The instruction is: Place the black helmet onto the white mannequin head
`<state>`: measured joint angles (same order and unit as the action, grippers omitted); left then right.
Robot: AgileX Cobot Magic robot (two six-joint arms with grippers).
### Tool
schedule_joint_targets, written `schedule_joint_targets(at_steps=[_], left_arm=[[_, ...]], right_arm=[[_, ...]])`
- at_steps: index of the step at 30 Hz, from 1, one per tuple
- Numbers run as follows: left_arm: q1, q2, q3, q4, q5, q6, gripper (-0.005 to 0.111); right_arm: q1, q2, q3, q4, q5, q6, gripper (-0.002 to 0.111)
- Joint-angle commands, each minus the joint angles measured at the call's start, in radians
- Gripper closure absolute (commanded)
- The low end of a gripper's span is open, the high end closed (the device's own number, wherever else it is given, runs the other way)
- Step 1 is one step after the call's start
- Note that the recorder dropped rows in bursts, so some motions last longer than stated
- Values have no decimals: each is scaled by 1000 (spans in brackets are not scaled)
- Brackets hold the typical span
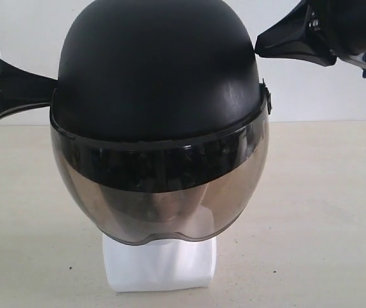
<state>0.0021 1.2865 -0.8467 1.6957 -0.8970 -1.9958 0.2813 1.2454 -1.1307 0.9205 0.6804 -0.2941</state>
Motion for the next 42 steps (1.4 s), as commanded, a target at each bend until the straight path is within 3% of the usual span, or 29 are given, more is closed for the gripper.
schedule_joint_targets(at_steps=[1,12,19,30,33,38,42], left_arm=[[-24,12,15,49,-114,17,102],[-24,-63,-74,49,-97,7,102],[-22,-75,-73,49,-104,-11,102],[-22,-88,-73,49,-106,-14,102],[2,-115,-73,49,-108,-14,102],[131,-197,-73,49,-169,-43,102],[151,-232,-73,49,-191,-68,102]], right_arm=[[18,-2,1,40,95,-12,108],[35,-2,1,42,107,-19,108],[110,-2,1,42,41,-19,108],[110,-34,1,32,20,-22,108],[108,-59,1,-8,4,33,108],[108,-93,1,-60,-5,86,108],[108,-127,1,-99,-7,133,108]])
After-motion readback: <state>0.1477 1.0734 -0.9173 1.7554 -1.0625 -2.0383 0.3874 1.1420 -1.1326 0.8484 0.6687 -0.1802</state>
